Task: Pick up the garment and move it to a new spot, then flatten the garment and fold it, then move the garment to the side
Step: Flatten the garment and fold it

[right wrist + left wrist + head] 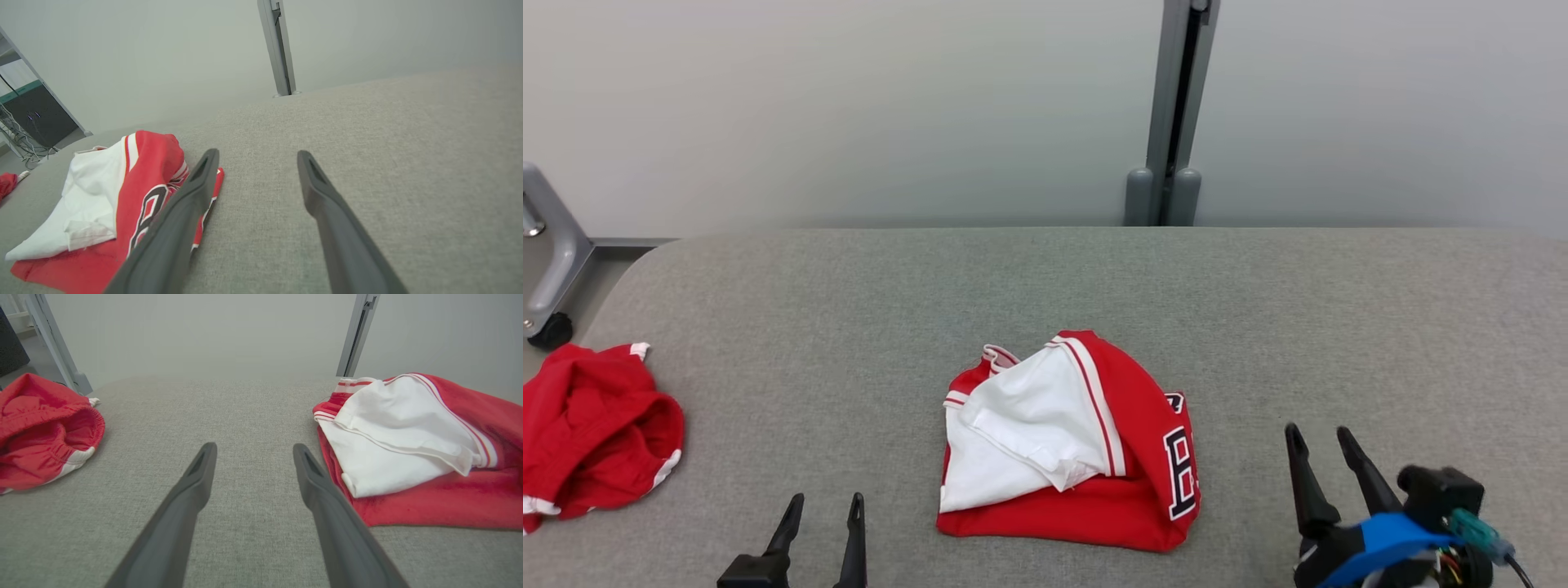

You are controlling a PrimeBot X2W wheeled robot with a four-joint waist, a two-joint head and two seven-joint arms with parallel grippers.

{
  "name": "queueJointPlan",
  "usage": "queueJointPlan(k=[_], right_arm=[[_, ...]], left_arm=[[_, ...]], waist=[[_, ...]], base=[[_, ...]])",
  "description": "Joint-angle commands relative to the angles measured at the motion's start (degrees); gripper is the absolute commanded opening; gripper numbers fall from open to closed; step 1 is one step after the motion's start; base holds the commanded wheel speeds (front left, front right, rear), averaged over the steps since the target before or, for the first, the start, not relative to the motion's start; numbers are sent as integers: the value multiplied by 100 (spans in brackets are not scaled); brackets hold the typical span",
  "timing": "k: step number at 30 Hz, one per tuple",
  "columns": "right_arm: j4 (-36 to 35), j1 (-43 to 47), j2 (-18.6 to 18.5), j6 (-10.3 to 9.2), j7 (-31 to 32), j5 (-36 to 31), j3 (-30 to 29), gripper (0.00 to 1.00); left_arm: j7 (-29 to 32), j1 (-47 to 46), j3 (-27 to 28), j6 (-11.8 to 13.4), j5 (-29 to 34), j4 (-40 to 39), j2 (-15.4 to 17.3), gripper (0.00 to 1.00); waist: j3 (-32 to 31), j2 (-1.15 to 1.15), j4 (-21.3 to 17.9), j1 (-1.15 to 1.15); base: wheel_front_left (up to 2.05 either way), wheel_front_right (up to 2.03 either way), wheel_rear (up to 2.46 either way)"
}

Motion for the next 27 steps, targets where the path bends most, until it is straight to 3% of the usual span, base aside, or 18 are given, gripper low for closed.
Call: queueJointPlan(k=[1, 17, 27], right_arm=[[-44, 207, -10, 0, -17, 6, -96, 100], [-79, 545, -8, 0, -17, 90, -174, 100], [491, -415, -11, 0, -17, 102, 457, 100]], left_arm=[[0, 108, 42, 22, 47, -48, -3, 100], [0, 223, 108, 47, 169, -150, -81, 100], [0, 219, -28, -8, 131, -24, -87, 100]], waist=[[-67, 0, -89, 0], [-104, 0, -183, 0], [77, 0, 120, 0]], base=[[0, 0, 0], [0, 0, 0], [0, 0, 0]])
